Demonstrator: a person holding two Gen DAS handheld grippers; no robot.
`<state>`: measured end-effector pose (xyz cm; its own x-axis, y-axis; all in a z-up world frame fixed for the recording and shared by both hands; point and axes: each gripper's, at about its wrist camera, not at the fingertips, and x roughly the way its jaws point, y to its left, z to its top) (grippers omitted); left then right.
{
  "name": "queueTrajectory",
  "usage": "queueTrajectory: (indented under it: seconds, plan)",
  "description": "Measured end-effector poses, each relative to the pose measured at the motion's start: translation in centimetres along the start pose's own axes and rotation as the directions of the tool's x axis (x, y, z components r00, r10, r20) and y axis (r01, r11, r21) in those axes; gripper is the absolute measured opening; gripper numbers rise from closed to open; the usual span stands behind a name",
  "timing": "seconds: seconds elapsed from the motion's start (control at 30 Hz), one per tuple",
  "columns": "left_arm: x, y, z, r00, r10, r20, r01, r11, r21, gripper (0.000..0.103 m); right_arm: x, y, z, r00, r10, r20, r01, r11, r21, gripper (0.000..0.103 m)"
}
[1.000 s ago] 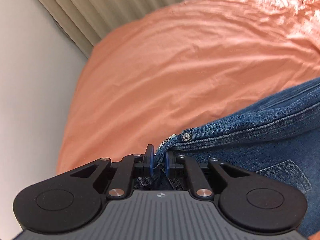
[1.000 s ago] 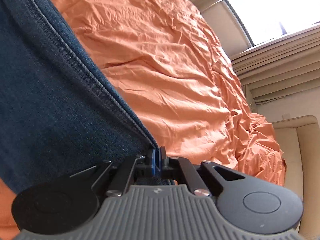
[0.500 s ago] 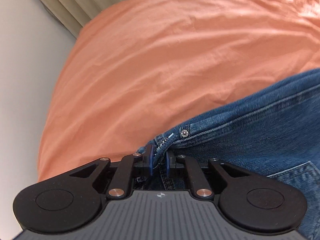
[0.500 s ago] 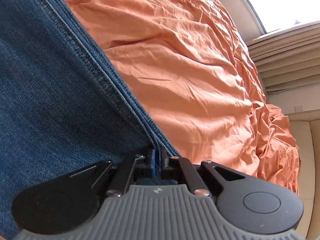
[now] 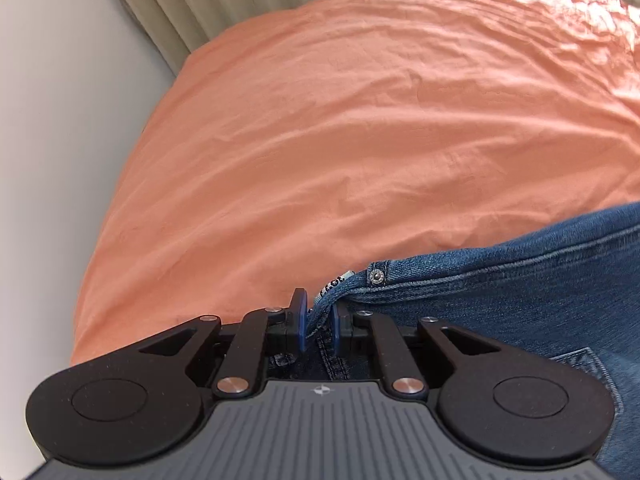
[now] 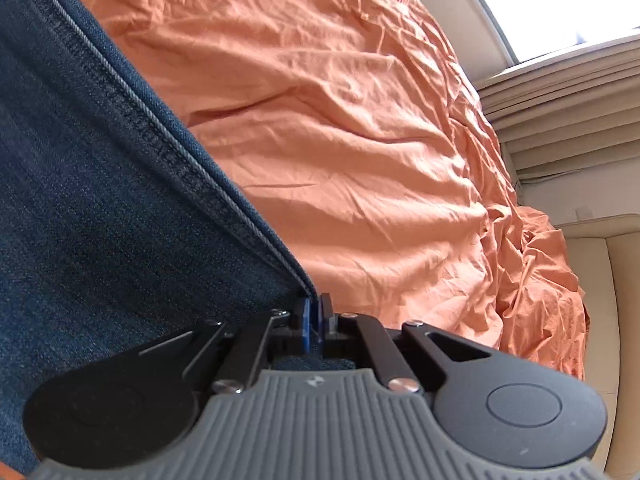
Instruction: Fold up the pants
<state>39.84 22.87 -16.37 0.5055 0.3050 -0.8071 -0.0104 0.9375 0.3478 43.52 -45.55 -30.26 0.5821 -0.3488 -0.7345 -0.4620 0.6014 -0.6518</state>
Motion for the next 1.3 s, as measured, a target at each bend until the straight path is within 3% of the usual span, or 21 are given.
queueTrajectory:
  seconds: [0.1,0.17,0.2,0.27,0.33,0.37,0.4,0.5,0.63,0.7,0.77,0.87,0.97,1.03,1.1,1.2,1.27,1.3]
  plan:
    - [0.4,-0.3,-0.3,1.0,-0.005,-0.006,0.006,1.0,0.017,0.029,0.7,0.2,0.2,1.0,-0.001,-0.008,0.002,1.0,0.029,0.002]
    - [0.2,-0.3,-0.3,1.0,-0.001,-0.001,0.001,1.0,0.031,0.036,0.5,0.0,0.1,0.999,-0.042,-0.004,0.042,0.998,0.053,0.029]
    - [0.1,-0.3,-0.3,1.0,-0.005,-0.008,0.005,0.999,0.039,0.037,0.1,-0.3,-0.1,0.999,-0.052,0.008,0.051,0.996,0.074,0.049]
    - [-0.3,-0.3,-0.2,1.0,-0.007,-0.012,0.007,0.999,0.051,0.039,-1.0,-1.2,-0.3,0.999,-0.032,0.023,0.028,0.989,0.147,0.054]
    - [-1.0,-0.1,-0.3,1.0,-0.001,-0.001,0.001,0.999,0.048,0.053,-2.6,-1.8,-0.5,0.999,-0.01,0.036,0.001,0.972,0.233,0.054]
    - [-1.7,0.2,-0.4,1.0,-0.008,0.016,0.007,0.999,0.037,0.078,-3.5,-1.9,-0.6,0.999,0.001,0.049,-0.015,0.962,0.274,0.054]
    - [-2.6,0.6,-0.5,0.999,-0.034,0.042,0.033,0.999,0.022,0.094,-4.6,-1.8,-0.8,0.998,0.021,0.065,-0.04,0.948,0.315,0.054]
    - [-4.9,1.9,-0.7,0.995,-0.069,0.07,0.07,0.997,-0.012,0.095,-8.3,-0.8,-1.1,0.985,0.107,0.133,-0.154,0.894,0.421,0.055]
    - [-8.4,4.1,-2.0,0.99,-0.11,0.084,0.116,0.991,-0.071,0.095,-13.6,2.4,-1.4,0.949,0.215,0.231,-0.307,0.799,0.518,0.055]
    - [-10.0,5.7,-3.5,0.989,-0.13,0.073,0.139,0.982,-0.13,0.093,-16.2,4.6,-1.7,0.929,0.229,0.29,-0.359,0.745,0.562,0.055]
    - [-11.1,7.3,-5.3,0.986,-0.156,0.06,0.165,0.966,-0.198,0.087,-18.7,7.3,-2.0,0.919,0.214,0.331,-0.38,0.709,0.594,0.055]
    - [-12.0,10.0,-8.7,0.971,-0.228,0.077,0.241,0.919,-0.311,0.088,-21.8,11.6,-2.2,0.901,0.228,0.369,-0.422,0.659,0.622,0.055]
    - [-11.1,12.6,-12.8,0.949,-0.288,0.13,0.315,0.822,-0.475,0.089,-24.5,15.7,-2.6,0.87,0.25,0.424,-0.486,0.577,0.657,0.055]
    - [-9.6,13.9,-15.9,0.928,-0.313,0.202,0.369,0.702,-0.609,0.089,-26.1,18.3,-2.7,0.852,0.25,0.46,-0.518,0.528,0.673,0.055]
    - [-7.4,14.6,-19.0,0.882,-0.375,0.286,0.458,0.533,-0.711,0.088,-27.3,20.6,-2.3,0.839,0.265,0.475,-0.541,0.505,0.672,0.055]
    - [-4.1,14.3,-22.1,0.851,-0.385,0.356,0.495,0.364,-0.789,0.088,-28.8,23.5,-1.6,0.814,0.313,0.49,-0.58,0.473,0.663,0.055]
    - [-2.0,13.7,-23.4,0.835,-0.389,0.39,0.509,0.274,-0.816,0.088,-29.5,25.2,-1.2,0.811,0.319,0.49,-0.584,0.471,0.661,0.056]
    - [-0.7,13.4,-23.9,0.819,-0.398,0.413,0.52,0.214,-0.827,0.088,-29.8,25.9,-0.9,0.815,0.314,0.487,-0.579,0.474,0.664,0.056]
